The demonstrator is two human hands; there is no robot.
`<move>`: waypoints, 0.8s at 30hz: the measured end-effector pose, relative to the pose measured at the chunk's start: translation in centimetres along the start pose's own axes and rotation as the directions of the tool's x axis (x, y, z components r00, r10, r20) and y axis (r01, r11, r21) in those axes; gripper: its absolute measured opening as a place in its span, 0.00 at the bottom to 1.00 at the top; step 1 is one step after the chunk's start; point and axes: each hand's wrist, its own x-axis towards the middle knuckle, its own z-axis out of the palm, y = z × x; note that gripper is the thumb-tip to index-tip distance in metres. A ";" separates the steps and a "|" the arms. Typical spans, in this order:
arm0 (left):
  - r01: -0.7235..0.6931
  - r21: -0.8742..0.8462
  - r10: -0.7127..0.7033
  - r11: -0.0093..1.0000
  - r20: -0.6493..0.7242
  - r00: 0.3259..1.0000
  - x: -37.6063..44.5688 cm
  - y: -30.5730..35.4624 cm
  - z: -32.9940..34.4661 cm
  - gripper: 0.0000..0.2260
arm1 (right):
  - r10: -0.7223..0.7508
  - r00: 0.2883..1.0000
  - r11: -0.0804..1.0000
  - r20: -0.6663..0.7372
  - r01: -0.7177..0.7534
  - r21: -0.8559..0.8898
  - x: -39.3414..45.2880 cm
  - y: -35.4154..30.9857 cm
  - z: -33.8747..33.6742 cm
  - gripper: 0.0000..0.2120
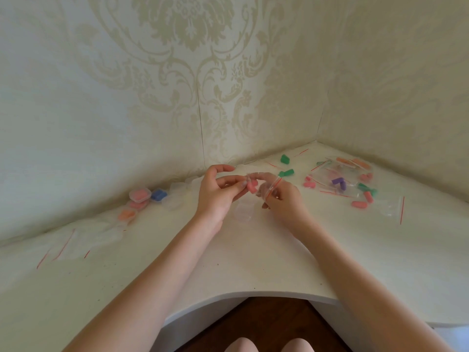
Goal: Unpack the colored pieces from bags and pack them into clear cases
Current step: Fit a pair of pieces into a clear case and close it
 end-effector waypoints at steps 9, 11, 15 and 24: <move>-0.045 0.084 0.047 0.995 -0.024 0.999 0.2 0.0 0.1 0.11 | -0.073 0.976 0.990 -0.206 0.095 0.101 0.2 -0.3 -0.4 0.08; -0.045 0.113 0.050 0.993 -0.036 0.998 0.3 -0.1 0.1 0.10 | -0.080 0.984 0.989 -0.161 0.099 0.113 0.1 -0.4 -0.2 0.05; 0.004 0.065 -0.001 0.998 -0.047 0.999 0.2 -0.2 0.1 0.12 | -0.108 0.987 0.993 -0.120 0.112 0.028 -0.1 -0.2 0.1 0.04; 0.126 -0.104 -0.123 0.987 0.042 0.992 0.1 -0.5 0.5 0.11 | -0.087 0.988 0.995 -0.126 0.081 -0.054 0.0 0.1 0.1 0.08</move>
